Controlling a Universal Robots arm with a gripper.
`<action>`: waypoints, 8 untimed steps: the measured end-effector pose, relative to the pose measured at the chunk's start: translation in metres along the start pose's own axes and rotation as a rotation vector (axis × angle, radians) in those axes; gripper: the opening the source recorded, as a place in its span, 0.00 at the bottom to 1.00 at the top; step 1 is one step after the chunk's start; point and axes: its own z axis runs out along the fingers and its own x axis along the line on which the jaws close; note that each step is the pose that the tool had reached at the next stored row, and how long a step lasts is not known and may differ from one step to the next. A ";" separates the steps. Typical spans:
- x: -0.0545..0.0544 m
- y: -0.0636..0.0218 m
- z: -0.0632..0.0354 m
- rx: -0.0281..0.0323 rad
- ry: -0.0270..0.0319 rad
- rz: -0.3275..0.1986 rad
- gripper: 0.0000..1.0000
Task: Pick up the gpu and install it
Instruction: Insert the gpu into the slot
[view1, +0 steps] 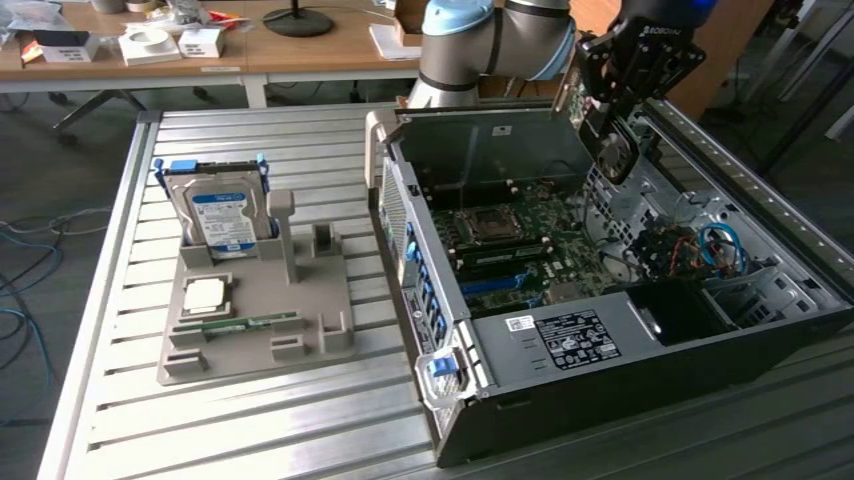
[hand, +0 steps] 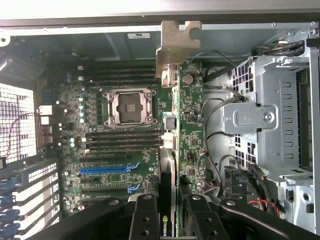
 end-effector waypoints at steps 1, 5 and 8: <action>0.000 0.0000 0.0000 0.0000 0.0000 0.000 0.26; 0.000 0.0000 0.0001 0.0001 0.0004 -0.007 0.26; 0.000 0.0000 0.0005 -0.0009 0.0035 -0.057 0.26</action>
